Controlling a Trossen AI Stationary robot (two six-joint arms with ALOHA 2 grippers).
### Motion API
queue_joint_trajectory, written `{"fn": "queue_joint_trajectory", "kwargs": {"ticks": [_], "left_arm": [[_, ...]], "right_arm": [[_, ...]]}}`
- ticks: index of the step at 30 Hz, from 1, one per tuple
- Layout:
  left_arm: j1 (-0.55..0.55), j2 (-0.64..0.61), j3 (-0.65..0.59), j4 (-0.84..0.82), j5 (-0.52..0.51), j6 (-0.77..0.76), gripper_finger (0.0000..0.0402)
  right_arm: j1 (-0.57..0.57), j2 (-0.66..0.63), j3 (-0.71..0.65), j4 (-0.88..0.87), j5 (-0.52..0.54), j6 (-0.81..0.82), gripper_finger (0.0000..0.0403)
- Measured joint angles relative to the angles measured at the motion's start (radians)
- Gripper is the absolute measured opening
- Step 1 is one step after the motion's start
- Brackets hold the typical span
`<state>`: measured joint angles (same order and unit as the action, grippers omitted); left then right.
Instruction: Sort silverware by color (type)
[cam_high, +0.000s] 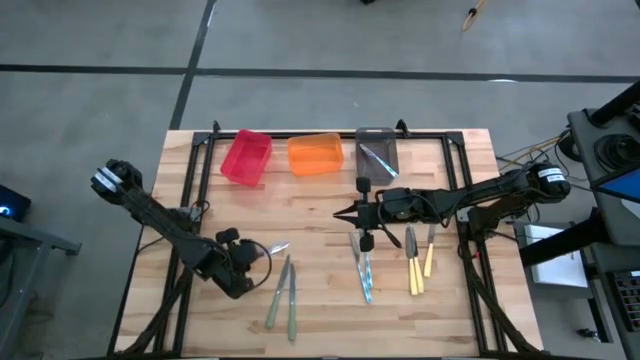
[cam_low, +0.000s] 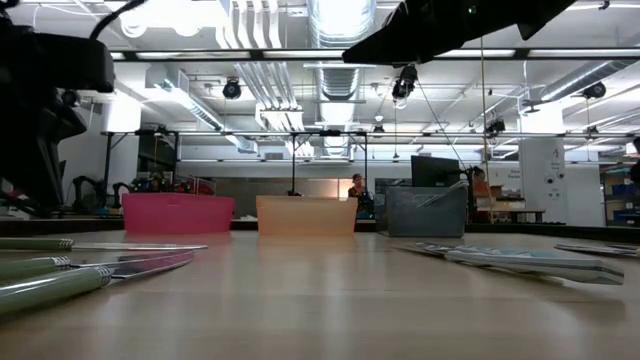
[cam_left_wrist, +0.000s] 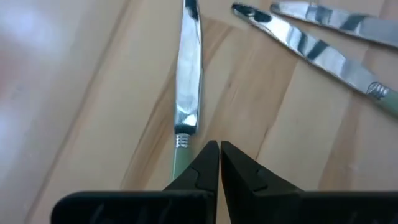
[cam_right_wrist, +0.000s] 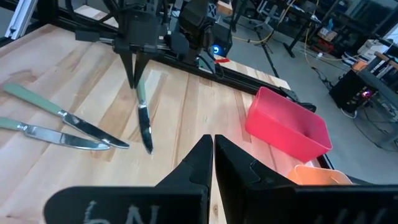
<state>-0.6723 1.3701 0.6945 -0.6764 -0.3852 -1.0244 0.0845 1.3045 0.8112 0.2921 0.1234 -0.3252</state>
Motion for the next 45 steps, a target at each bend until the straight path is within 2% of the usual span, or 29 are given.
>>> {"fn": "queue_joint_trajectory", "kwargs": {"ticks": [6, 11, 15, 19, 24, 30, 38, 45], "left_arm": [[0.100, -0.004, -0.004, 0.001, 0.104, 0.164, 0.0000], [0.164, -0.017, -0.004, -0.007, 0.131, 0.344, 0.0000], [0.177, -0.062, -0.005, -0.090, 0.158, 0.398, 0.0000], [0.170, -0.135, -0.005, -0.183, 0.180, 0.399, 0.0000], [0.170, -0.223, -0.007, -0.202, 0.275, 0.385, 0.0000], [0.170, -0.285, -0.030, -0.197, 0.265, 0.361, 0.0000], [0.170, -0.299, -0.100, -0.163, 0.236, 0.350, 0.0000], [0.170, -0.297, -0.142, -0.108, 0.209, 0.351, 0.0000]], "right_arm": [[-0.006, 0.000, 0.000, 0.016, 0.000, 0.022, 0.0009], [-0.034, 0.000, 0.002, 0.059, 0.001, 0.197, 0.0009], [-0.032, 0.033, 0.024, 0.048, 0.000, 0.288, 0.0009], [-0.030, 0.122, 0.074, 0.048, -0.001, 0.331, 0.0009], [-0.031, 0.273, 0.178, 0.037, -0.013, 0.373, 0.0009], [-0.030, 0.474, 0.346, -0.012, -0.127, 0.413, 0.0009], [-0.030, 0.681, 0.547, -0.147, -0.132, 0.433, 0.0009], [-0.030, 0.796, 0.645, -0.153, -0.132, 0.458, 0.0009]]}}
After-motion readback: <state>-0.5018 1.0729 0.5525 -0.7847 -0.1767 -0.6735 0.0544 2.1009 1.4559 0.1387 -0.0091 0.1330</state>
